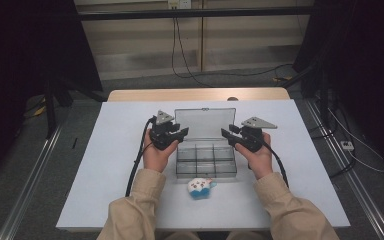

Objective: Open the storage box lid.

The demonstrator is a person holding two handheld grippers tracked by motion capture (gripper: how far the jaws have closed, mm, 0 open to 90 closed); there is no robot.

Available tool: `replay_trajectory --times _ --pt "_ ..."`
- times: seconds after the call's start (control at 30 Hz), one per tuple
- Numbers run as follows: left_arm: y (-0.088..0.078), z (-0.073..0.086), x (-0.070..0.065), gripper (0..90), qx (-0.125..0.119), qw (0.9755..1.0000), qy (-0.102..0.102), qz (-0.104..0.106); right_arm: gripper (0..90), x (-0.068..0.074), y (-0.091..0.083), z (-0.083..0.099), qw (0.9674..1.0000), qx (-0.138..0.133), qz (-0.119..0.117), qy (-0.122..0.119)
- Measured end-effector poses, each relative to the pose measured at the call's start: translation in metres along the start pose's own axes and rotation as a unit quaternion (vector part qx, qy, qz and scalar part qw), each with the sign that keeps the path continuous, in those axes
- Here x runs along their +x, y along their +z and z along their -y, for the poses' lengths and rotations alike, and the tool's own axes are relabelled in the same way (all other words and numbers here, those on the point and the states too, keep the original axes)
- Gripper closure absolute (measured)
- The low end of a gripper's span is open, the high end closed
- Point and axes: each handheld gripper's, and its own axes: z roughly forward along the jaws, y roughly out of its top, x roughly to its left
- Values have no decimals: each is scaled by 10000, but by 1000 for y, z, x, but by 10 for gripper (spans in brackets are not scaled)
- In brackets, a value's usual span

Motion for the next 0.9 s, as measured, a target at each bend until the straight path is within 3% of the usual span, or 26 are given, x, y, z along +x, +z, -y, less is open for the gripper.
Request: replay_trajectory --times 0.9 --pt "18 -2 6 546 25 9998 -190 -74 532 -3 16 0 9997 100 49 230"
